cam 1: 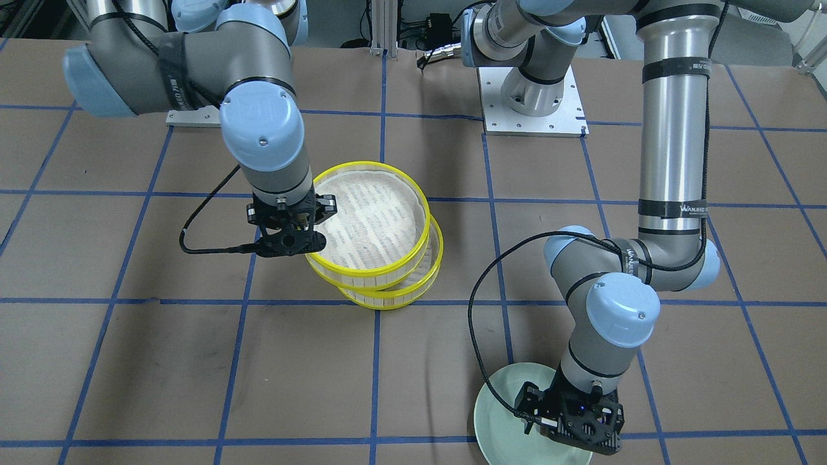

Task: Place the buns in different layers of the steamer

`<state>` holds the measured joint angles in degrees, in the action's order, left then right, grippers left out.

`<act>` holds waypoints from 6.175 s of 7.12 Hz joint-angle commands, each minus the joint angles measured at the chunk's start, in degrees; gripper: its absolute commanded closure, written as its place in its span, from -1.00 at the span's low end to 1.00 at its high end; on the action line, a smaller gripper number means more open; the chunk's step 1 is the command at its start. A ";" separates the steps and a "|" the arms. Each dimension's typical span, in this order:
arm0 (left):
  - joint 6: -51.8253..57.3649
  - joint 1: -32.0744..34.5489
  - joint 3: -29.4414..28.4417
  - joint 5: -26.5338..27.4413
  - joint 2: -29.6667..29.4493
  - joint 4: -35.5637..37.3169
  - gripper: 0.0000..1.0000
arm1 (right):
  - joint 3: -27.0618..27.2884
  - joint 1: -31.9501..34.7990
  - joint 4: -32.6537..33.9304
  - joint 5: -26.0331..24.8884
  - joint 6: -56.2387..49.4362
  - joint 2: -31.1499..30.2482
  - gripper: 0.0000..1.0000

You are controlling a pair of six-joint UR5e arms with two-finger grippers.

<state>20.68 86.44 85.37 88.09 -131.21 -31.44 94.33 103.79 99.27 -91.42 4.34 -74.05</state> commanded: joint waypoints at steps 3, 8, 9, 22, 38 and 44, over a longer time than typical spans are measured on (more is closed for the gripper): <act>3.75 -0.49 0.59 0.50 -0.80 0.07 -0.95 | 0.32 2.55 1.37 -1.13 1.73 3.38 1.00; 5.25 -0.66 1.21 0.68 0.25 -3.27 1.00 | 0.32 3.96 3.39 -1.30 1.73 4.70 0.97; 5.07 -0.66 1.03 0.68 0.95 -4.93 1.00 | 0.41 4.22 3.48 -1.30 1.73 4.61 -0.50; -58.51 17.87 4.62 -10.37 22.76 -43.79 1.00 | -8.55 -6.65 -8.21 -4.12 -8.71 -15.42 -1.00; -17.69 1.36 0.68 4.02 40.76 -59.44 -1.00 | -7.94 -14.58 -8.12 2.13 -14.97 -17.18 -1.00; -17.87 1.36 1.73 0.94 44.29 -62.08 -1.00 | -7.85 -14.49 -9.27 2.12 -15.06 -17.45 -1.00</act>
<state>2.77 87.85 86.95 89.02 -87.02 -93.40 86.48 89.27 90.33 -89.36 -10.72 -91.46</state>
